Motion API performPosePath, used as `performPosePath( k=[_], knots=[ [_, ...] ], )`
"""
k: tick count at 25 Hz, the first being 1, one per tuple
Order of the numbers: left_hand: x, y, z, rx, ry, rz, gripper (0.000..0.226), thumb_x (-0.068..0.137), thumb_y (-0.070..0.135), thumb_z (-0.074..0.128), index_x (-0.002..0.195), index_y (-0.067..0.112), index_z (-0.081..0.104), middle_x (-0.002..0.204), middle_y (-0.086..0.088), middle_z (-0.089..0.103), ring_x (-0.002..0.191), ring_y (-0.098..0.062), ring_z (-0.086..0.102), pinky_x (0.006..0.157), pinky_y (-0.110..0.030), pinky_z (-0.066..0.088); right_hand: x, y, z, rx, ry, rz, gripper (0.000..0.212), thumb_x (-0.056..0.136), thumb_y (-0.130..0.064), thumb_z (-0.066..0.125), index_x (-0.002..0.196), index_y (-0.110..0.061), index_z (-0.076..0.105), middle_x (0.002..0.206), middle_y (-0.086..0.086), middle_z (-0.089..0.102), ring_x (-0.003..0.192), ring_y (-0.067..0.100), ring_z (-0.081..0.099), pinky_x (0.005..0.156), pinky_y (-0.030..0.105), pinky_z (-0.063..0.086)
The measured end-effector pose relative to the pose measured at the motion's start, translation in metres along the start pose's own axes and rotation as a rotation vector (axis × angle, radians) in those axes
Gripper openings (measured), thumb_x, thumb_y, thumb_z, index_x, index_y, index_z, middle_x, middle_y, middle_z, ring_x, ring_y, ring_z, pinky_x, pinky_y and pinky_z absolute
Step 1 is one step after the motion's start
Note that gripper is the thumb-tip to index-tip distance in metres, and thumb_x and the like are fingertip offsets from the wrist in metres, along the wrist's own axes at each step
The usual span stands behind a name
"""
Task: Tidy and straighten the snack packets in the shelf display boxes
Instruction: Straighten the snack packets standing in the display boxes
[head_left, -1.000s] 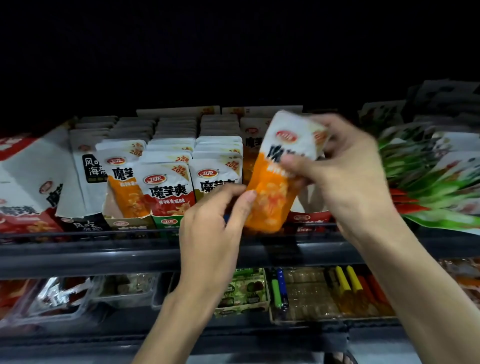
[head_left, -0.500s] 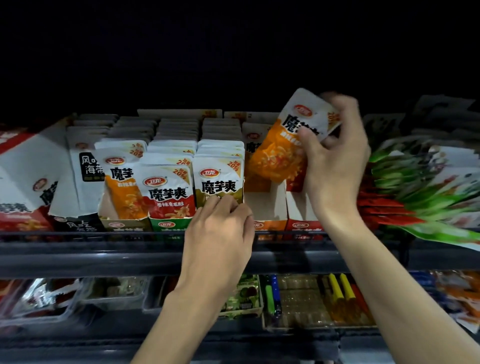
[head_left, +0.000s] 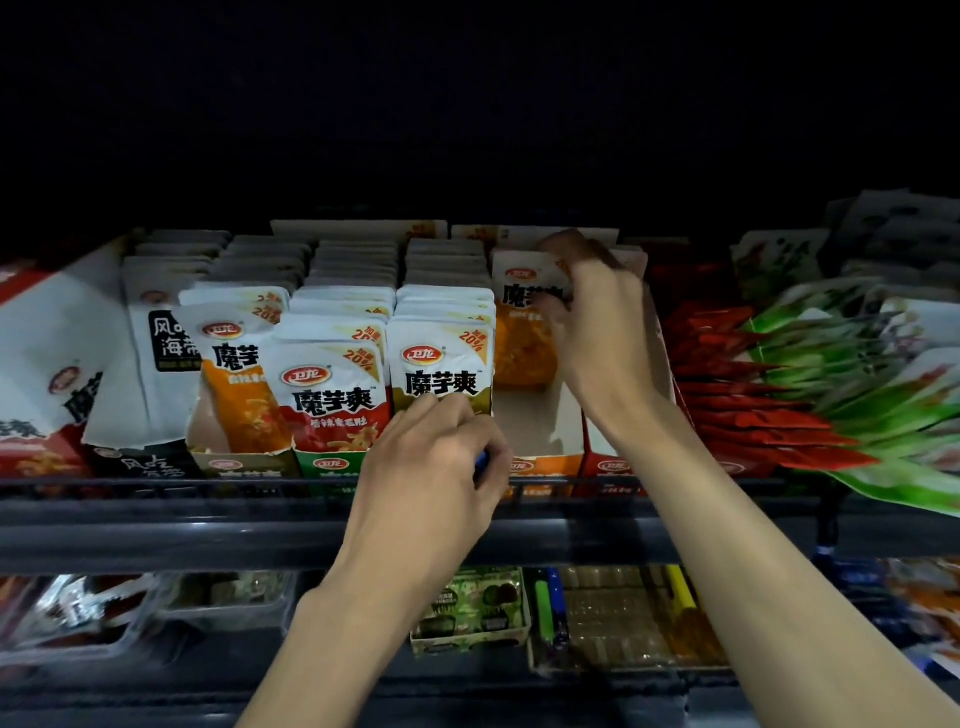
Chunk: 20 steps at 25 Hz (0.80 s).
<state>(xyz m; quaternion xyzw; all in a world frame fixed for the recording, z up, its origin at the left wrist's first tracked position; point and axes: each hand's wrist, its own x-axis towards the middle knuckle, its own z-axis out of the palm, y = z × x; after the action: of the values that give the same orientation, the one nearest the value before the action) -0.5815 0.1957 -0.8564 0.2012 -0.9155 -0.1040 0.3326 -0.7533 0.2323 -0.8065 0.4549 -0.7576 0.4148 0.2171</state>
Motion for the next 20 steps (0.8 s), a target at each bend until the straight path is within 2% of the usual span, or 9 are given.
performPosePath(
  k=[2,5,8,10,12,13,16,18,20],
  knots=[
    [0.0,-0.001,0.0,-0.004,-0.001,0.006,0.007,0.077,0.021,0.076,0.078,0.018,0.07,0.078,0.006,0.055,0.078,-0.014,0.052,0.064,-0.027,0.043,0.003,0.006,0.007,-0.03,-0.033,-0.033,0.043,0.086,0.006,0.063,0.121,-0.018,0.063,0.121,0.005,0.061,0.111,0.02,0.059,0.088,0.021,0.049],
    [0.001,-0.003,0.0,-0.008,-0.009,0.01,0.011,0.075,0.021,0.079,0.077,0.018,0.07,0.077,0.007,0.055,0.078,-0.014,0.052,0.065,-0.026,0.042,0.003,0.007,0.016,-0.098,-0.052,-0.057,0.053,0.081,0.013,0.063,0.125,-0.018,0.063,0.129,0.008,0.054,0.115,0.022,0.055,0.087,0.017,0.042],
    [0.001,-0.003,-0.001,-0.021,-0.016,0.009,0.011,0.075,0.02,0.08,0.076,0.018,0.069,0.078,0.007,0.054,0.078,-0.013,0.052,0.065,-0.025,0.042,-0.002,-0.002,0.012,-0.175,0.072,-0.077,0.064,0.07,0.017,0.071,0.126,-0.012,0.06,0.13,0.017,0.049,0.111,0.014,0.04,0.08,0.011,0.033],
    [0.0,-0.003,-0.001,-0.03,-0.018,0.011,0.011,0.076,0.02,0.079,0.077,0.018,0.069,0.078,0.007,0.054,0.079,-0.013,0.052,0.066,-0.026,0.042,-0.005,-0.005,0.005,-0.203,0.105,-0.095,0.058,0.071,0.014,0.071,0.122,-0.012,0.063,0.125,0.018,0.051,0.107,0.016,0.037,0.077,0.016,0.039],
    [-0.001,-0.003,-0.002,-0.033,-0.019,0.017,0.011,0.076,0.02,0.079,0.079,0.018,0.069,0.079,0.007,0.054,0.08,-0.013,0.052,0.067,-0.027,0.044,-0.007,-0.008,0.0,-0.224,-0.037,-0.124,0.041,0.079,0.007,0.064,0.114,-0.014,0.069,0.115,0.014,0.058,0.106,0.027,0.049,0.08,0.031,0.047],
    [-0.001,-0.003,-0.002,-0.036,-0.019,0.019,0.011,0.076,0.019,0.079,0.079,0.018,0.069,0.079,0.007,0.055,0.08,-0.014,0.052,0.067,-0.028,0.045,-0.009,-0.009,-0.001,-0.279,-0.131,-0.163,0.033,0.081,0.004,0.062,0.107,-0.013,0.072,0.107,0.013,0.062,0.1,0.031,0.056,0.083,0.038,0.046],
    [-0.001,-0.003,-0.001,-0.048,-0.018,0.016,0.01,0.076,0.017,0.079,0.08,0.017,0.07,0.08,0.006,0.055,0.081,-0.015,0.052,0.067,-0.032,0.048,-0.018,-0.013,-0.004,-0.506,-0.433,-0.227,0.011,0.085,-0.007,0.06,0.081,-0.016,0.064,0.094,0.007,0.063,0.099,0.028,0.057,0.098,0.042,0.03],
    [-0.001,-0.003,0.0,-0.052,-0.013,0.013,0.01,0.076,0.017,0.08,0.079,0.016,0.07,0.079,0.005,0.056,0.081,-0.016,0.053,0.066,-0.034,0.05,-0.02,-0.015,-0.004,-0.574,-0.538,-0.2,0.008,0.088,-0.013,0.06,0.083,-0.016,0.065,0.1,0.006,0.061,0.108,0.026,0.054,0.107,0.047,0.021],
    [0.0,-0.003,0.0,-0.051,-0.013,0.009,0.009,0.076,0.017,0.079,0.078,0.016,0.07,0.079,0.005,0.057,0.08,-0.016,0.054,0.066,-0.035,0.05,-0.019,-0.014,-0.002,-0.64,-0.55,-0.179,0.012,0.089,-0.015,0.06,0.093,-0.012,0.07,0.11,0.006,0.06,0.115,0.025,0.051,0.11,0.05,0.016]
  ],
)
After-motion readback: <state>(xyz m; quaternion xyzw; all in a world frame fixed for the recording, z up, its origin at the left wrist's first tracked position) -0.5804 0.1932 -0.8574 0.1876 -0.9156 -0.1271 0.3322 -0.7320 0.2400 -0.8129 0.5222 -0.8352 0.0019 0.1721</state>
